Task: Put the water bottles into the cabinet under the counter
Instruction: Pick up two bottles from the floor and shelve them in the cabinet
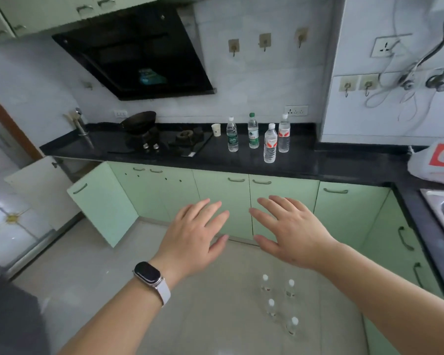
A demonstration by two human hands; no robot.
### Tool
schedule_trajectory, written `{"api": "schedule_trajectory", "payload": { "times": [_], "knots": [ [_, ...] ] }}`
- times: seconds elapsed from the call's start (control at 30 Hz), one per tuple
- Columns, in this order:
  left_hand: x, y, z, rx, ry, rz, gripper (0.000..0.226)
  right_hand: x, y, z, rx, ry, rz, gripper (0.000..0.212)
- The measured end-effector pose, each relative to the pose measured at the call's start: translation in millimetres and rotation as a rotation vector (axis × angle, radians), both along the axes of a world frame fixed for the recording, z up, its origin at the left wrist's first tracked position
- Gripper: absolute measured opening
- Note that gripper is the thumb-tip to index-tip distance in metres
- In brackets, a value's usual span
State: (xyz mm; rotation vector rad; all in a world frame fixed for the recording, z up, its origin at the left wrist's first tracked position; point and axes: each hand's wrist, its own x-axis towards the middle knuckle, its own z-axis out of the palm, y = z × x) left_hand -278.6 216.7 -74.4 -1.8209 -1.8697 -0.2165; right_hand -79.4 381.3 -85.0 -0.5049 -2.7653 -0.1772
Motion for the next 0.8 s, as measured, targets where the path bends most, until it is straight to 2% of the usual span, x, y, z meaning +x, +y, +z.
{"api": "schedule_trajectory", "payload": {
  "times": [0.2,0.43,0.8],
  "knots": [
    [-37,85,8,-0.02,0.026,-0.052,0.046,-35,76,2,0.008,0.006,-0.028,0.057],
    [-64,161,5,-0.069,0.036,-0.181,0.046,-36,124,-6,-0.044,0.036,-0.155,0.056],
    [-105,302,-37,-0.168,-0.052,-0.547,0.047,-45,161,-42,-0.102,-0.051,-0.581,0.056]
  ]
}}
